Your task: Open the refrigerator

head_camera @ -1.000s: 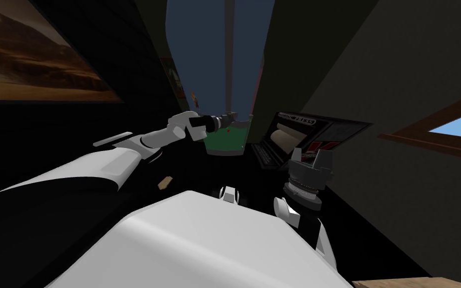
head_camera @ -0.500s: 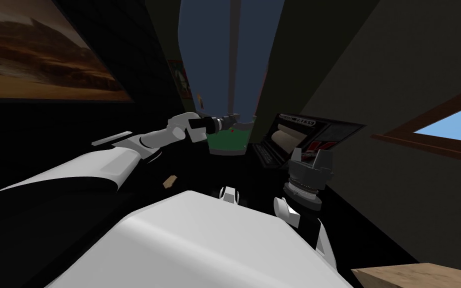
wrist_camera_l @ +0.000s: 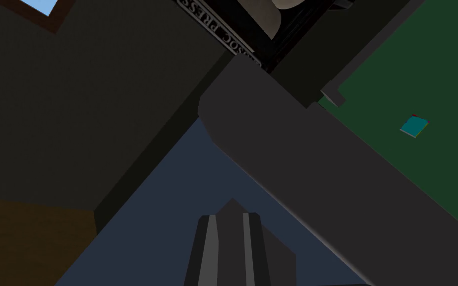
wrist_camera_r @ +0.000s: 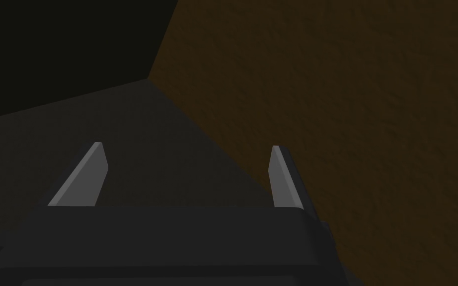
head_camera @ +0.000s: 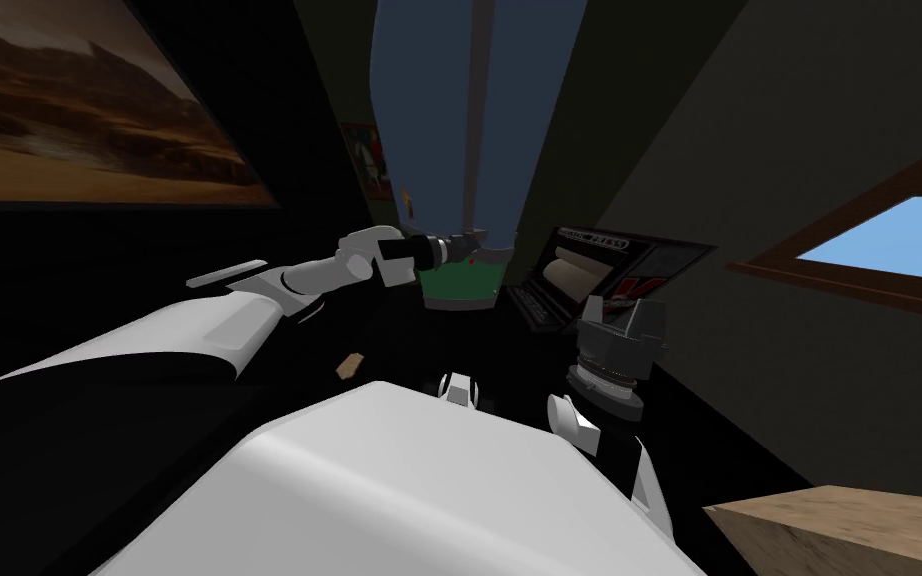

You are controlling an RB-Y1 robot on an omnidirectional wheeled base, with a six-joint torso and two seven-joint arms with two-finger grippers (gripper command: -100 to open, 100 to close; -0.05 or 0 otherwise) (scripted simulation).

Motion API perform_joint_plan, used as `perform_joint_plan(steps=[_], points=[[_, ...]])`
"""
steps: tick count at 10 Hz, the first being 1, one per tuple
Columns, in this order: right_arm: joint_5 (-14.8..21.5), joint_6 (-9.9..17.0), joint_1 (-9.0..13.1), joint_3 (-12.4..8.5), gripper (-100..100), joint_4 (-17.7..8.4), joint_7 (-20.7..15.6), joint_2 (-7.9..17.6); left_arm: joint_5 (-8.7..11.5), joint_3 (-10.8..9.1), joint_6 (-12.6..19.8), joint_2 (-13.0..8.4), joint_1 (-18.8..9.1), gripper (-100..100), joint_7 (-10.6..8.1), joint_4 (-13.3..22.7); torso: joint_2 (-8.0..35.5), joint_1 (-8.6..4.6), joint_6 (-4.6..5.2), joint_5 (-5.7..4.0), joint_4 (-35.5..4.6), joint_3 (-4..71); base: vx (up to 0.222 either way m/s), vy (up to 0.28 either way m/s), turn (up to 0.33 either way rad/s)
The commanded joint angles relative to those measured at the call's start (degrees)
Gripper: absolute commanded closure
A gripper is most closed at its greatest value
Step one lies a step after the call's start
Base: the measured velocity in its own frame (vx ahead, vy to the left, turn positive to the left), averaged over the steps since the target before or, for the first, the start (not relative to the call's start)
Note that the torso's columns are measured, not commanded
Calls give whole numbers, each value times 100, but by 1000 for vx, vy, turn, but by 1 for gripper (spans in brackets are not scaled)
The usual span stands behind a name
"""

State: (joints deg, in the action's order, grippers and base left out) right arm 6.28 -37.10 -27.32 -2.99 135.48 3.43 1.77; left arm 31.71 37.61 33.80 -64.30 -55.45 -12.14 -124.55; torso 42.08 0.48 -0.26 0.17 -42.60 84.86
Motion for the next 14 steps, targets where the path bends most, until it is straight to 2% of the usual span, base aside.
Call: perform_joint_plan(steps=[1,7,8,10,11,14], points=[[0,0,0,0,0,0,0,0,9,-3,-123,-71,-137,100,-40,-47,3,10,-9,6,-2,0,-110,220,-78],[0,0,0,0,0,0,0,0,107,196,-376,-103,-365,100,-96,-170,10,14,-11,10,-18,-1,-111,244,-61],[0,0,0,0,0,0,0,0,383,262,-178,-233,-526,-100,-212,-368,12,18,-5,8,-27,2,-15,107,-42],[0,-1,-2,1,0,0,0,-2,569,228,-49,-392,-739,-100,-333,-521,-20,-97,23,-31,33,3,63,-46,43],[0,-1,-2,2,0,1,0,-3,661,211,15,-471,-845,-100,-394,-597,-23,-106,33,-39,40,4,84,-40,-7],[0,-1,-2,2,0,1,0,-3,940,160,207,-708,-1165,-100,-576,-826,39,-27,18,-10,2,-30,53,-36,-6]])
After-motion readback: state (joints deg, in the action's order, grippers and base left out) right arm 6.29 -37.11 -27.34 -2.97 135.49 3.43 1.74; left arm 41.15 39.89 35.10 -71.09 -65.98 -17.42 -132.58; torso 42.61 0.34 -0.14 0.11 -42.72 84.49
